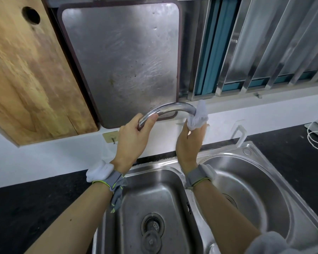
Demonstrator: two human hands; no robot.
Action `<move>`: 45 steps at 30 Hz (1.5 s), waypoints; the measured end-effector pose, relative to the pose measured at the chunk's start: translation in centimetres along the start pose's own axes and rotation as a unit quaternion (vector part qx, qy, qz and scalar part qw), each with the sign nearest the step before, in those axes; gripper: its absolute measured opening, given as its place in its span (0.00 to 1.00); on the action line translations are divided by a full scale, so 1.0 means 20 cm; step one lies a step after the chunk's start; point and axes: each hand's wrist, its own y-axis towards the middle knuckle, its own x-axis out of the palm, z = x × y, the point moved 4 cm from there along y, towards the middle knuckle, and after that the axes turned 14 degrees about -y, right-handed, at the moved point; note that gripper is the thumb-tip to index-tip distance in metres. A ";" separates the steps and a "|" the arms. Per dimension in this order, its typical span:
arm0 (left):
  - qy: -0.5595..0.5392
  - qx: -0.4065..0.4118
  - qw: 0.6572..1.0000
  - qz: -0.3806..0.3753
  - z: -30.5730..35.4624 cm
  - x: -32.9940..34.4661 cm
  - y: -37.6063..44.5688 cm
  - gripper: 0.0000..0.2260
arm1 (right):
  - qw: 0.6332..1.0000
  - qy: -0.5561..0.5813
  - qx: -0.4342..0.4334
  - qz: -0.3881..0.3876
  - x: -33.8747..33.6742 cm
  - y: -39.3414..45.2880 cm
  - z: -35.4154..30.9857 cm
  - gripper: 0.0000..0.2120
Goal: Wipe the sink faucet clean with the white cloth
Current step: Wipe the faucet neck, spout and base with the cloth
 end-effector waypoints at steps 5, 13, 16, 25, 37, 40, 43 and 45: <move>0.001 0.011 1.000 0.009 0.01 0.00 0.00 0.22 | 0.997 -0.056 -0.046 0.006 0.01 0.00 0.07 0.24; -0.001 0.015 1.000 0.020 0.02 0.00 0.00 0.22 | 0.980 -0.175 0.059 -0.071 0.08 -0.07 0.35 0.22; 0.002 0.012 1.000 0.027 0.01 0.00 0.00 0.24 | 0.951 -0.264 0.089 -0.135 0.10 -0.10 0.44 0.22; -0.001 -0.008 1.000 0.017 0.02 0.00 0.00 0.25 | 0.931 -0.230 0.245 -0.145 0.14 -0.09 0.43 0.20; -0.003 -0.038 0.999 -0.026 0.02 0.00 0.03 0.31 | 0.988 -0.127 0.061 -0.058 0.08 -0.05 0.11 0.29; -0.004 -0.045 0.999 -0.027 0.01 -0.01 0.03 0.32 | 0.990 -0.139 0.004 0.004 0.05 0.03 0.00 0.28; -0.002 -0.055 0.998 -0.036 0.02 -0.02 0.03 0.34 | 0.981 -0.156 -0.108 0.027 0.01 0.09 -0.10 0.23; -0.007 -0.062 0.997 -0.044 0.02 -0.02 0.03 0.35 | 0.972 -0.176 -0.155 0.001 0.01 0.13 -0.10 0.21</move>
